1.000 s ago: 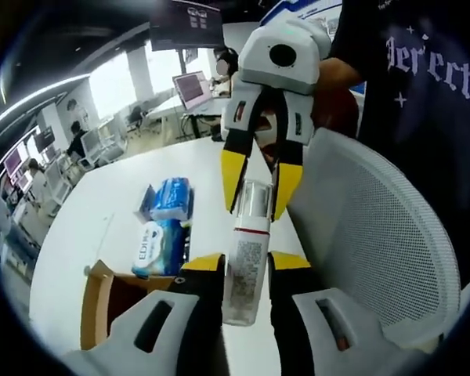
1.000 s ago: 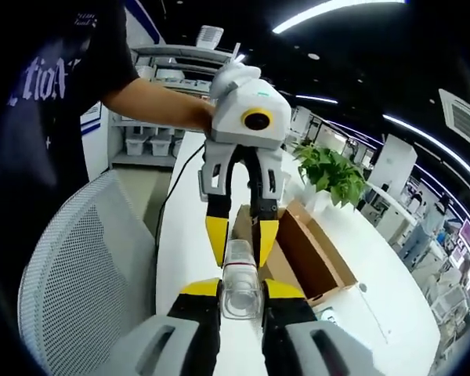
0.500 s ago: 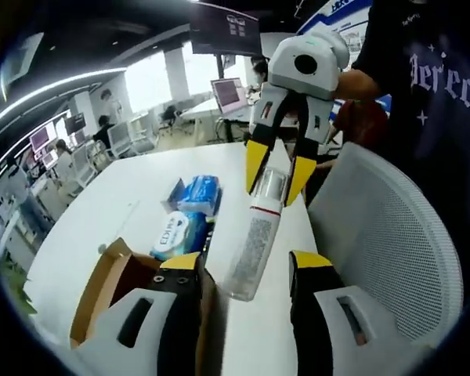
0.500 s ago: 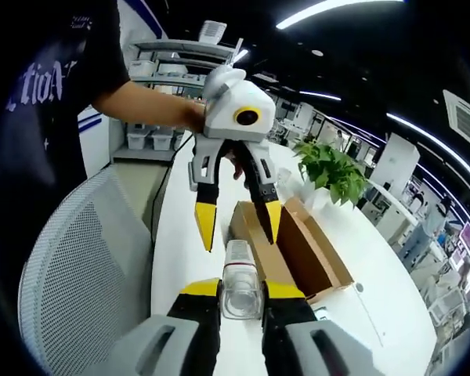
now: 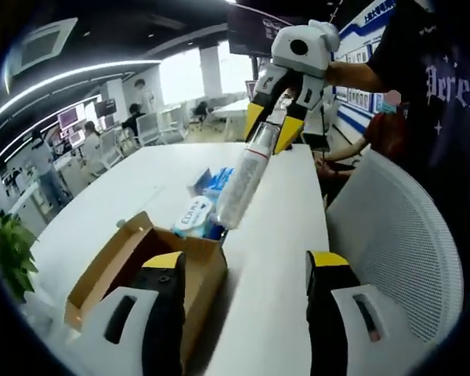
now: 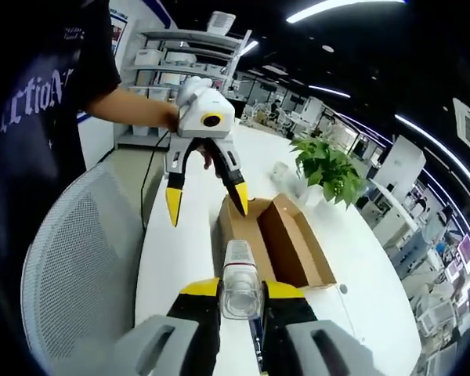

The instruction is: Operate the shoe box by opening the lid, removing the specified soft item, and placing it in the target area until the item is outside and the box remains undamaged.

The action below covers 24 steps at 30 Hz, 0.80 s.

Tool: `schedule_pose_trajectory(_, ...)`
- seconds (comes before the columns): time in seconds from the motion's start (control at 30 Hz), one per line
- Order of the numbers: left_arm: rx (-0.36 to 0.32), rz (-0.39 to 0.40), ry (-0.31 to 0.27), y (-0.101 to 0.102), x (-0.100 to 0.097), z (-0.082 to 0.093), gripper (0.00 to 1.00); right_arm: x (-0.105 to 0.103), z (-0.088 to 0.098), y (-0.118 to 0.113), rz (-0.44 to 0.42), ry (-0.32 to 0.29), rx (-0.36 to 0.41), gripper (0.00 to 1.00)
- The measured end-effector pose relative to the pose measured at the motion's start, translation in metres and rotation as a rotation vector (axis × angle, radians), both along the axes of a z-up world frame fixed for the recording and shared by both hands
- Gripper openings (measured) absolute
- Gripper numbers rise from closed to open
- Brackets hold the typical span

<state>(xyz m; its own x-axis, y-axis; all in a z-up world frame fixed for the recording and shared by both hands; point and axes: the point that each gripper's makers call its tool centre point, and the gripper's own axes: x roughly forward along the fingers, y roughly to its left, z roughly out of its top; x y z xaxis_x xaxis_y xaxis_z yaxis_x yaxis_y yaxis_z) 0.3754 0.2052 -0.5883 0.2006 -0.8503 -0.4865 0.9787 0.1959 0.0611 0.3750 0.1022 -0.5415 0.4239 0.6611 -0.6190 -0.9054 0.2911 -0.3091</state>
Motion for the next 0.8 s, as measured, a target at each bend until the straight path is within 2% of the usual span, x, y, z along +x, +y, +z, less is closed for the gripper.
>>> schedule_pose_trajectory(0.2,-0.019,0.072,0.008,0.011,0.004,-0.002,0.70,0.011,0.010,-0.009,0.029,-0.021,-0.057,0.14)
schedule_pose_trajectory(0.53,-0.026,0.156,0.003,0.026,0.007,-0.005,0.74,0.032,0.023,-0.020,0.071,-0.046,-0.147,0.14)
schedule_pose_trajectory(0.8,-0.055,0.225,-0.015,0.038,0.012,-0.001,0.79,0.062,0.029,-0.033,0.089,-0.051,-0.230,0.14)
